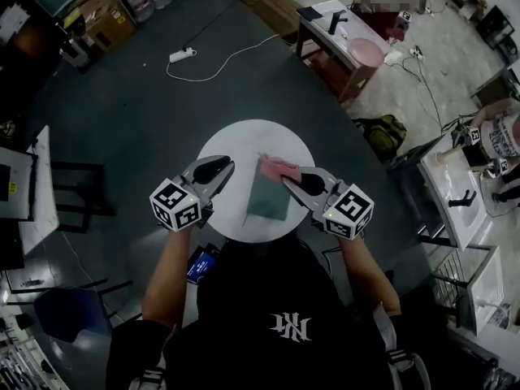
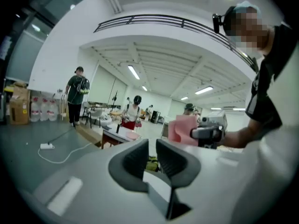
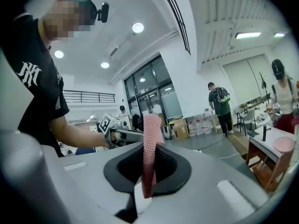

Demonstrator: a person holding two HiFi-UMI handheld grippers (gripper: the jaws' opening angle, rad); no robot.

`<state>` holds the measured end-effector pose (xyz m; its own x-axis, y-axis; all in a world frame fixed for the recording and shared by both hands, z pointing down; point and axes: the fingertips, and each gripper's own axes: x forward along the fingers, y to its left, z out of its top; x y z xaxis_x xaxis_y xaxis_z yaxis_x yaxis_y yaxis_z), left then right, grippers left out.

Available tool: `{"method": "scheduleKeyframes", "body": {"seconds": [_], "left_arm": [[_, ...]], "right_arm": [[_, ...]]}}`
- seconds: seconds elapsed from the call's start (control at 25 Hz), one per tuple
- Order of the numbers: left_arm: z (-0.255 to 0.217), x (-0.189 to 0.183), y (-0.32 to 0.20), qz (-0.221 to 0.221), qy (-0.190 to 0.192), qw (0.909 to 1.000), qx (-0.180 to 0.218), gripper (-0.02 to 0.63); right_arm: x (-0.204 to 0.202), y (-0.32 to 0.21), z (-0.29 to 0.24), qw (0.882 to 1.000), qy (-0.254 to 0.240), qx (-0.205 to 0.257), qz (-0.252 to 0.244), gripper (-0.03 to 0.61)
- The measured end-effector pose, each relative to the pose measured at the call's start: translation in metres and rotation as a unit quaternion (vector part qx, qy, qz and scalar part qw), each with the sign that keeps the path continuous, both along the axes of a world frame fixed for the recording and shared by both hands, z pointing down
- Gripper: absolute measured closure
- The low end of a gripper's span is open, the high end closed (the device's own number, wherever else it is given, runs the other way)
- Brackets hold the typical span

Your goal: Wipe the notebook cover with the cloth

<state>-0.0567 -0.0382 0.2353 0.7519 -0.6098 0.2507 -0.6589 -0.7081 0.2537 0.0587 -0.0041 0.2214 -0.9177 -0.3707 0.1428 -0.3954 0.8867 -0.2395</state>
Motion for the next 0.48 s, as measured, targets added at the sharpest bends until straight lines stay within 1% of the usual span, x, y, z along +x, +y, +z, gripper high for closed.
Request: {"method": "scheduleKeyframes", "body": {"seconds": [0.12,0.24,0.36,0.48], "left_arm": [[-0.067,-0.021,0.015,-0.003,0.007,0.9979,0.065,0.574],[-0.116,-0.035,0.034,0.007,0.014,0.9932,0.116,0.592],[-0.147,-0.043,0.062,0.023,0.031,0.9880,0.150,0.611],[-0.161,-0.054,0.090,0.045,0.041,0.9847,0.163,0.611]], "right_arm": [[-0.013,0.007,-0.055,0.999,-0.023,0.042,0.001,0.566],[-0.022,0.022,-0.099,0.996,-0.052,0.075,0.008,0.565],[-0.029,0.046,-0.126,0.993,-0.066,0.097,0.021,0.566],[-0.043,0.077,-0.140,0.990,-0.079,0.106,0.038,0.566]]}}
